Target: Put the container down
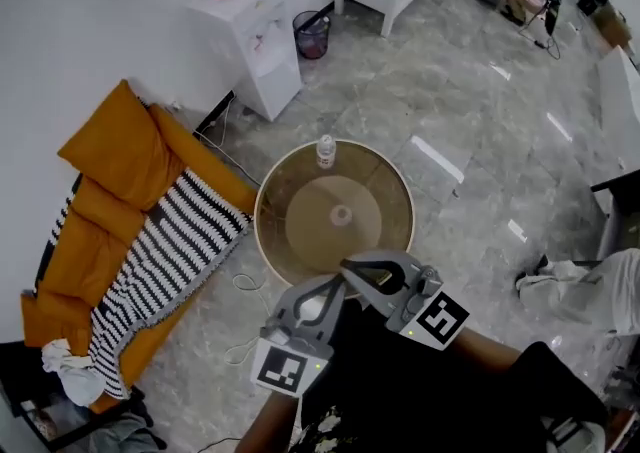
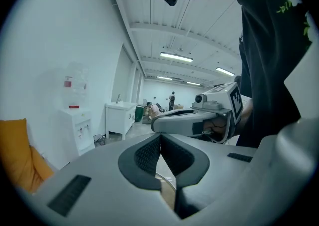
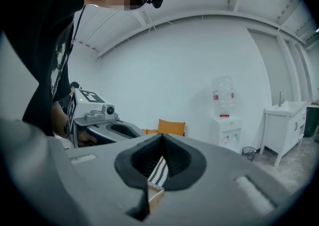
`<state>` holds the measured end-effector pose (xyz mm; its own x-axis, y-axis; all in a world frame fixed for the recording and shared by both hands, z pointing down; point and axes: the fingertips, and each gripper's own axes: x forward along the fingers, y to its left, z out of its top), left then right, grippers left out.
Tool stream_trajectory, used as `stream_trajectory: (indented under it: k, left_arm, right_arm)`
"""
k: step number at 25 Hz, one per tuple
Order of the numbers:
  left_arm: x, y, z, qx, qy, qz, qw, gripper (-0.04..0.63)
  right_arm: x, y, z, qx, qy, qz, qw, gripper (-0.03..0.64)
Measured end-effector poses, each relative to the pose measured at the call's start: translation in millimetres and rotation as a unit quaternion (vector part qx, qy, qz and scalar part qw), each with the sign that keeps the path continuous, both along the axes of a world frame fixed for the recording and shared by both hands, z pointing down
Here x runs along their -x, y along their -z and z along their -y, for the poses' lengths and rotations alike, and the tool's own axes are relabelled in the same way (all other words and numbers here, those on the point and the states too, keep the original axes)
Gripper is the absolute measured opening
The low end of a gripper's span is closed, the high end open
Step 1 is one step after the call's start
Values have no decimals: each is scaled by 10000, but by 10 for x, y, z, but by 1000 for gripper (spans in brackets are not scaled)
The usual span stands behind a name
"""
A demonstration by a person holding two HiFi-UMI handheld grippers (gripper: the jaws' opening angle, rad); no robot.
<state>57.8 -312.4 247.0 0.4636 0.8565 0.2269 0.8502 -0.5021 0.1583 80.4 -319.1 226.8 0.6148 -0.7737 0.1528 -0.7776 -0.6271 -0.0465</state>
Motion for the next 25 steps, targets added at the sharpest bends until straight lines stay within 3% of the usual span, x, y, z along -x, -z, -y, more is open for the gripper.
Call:
stream_trajectory:
  k: [9, 15, 25]
  left_arm:
    - [-4, 294, -133, -10, 662, -171, 9977, 12]
    - [-80, 642, -256, 32, 1281, -373, 9911, 12]
    - [-131, 862, -589, -185, 1835, -618, 9809, 12]
  right_arm:
    - [-13, 339, -222, -14, 490, -278, 9984, -6]
    - [-57, 571, -446, 35, 875, -448, 9952, -6]
    - [-116, 808, -794, 141, 1375, -794, 9872, -6]
